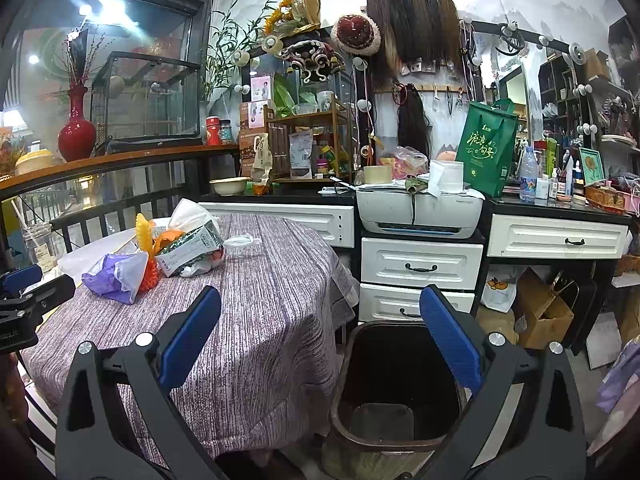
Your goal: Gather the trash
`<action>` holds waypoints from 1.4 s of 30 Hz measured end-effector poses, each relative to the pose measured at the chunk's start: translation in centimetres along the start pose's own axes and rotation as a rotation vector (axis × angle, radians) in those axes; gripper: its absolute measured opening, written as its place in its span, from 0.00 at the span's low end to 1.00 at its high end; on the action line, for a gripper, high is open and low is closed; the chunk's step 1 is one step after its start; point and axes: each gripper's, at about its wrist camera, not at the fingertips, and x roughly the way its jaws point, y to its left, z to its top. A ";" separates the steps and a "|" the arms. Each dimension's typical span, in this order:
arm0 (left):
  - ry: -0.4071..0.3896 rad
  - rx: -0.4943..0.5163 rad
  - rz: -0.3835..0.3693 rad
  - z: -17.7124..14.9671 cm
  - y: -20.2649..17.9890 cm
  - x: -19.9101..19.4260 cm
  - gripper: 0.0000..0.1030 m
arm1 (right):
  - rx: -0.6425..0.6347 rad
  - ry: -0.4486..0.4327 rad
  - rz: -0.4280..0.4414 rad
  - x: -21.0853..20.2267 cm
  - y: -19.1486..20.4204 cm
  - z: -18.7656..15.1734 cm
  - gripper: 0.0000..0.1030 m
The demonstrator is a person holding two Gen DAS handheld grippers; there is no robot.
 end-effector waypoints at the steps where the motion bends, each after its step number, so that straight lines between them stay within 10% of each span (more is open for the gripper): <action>1: 0.001 0.000 0.000 -0.1 -0.1 -0.1 0.95 | 0.000 0.001 0.000 0.0 0.0 0.0 0.95; 42: 0.031 -0.010 0.004 -1.5 -0.1 0.0 0.95 | 0.001 0.049 0.004 0.3 -0.1 0.0 0.95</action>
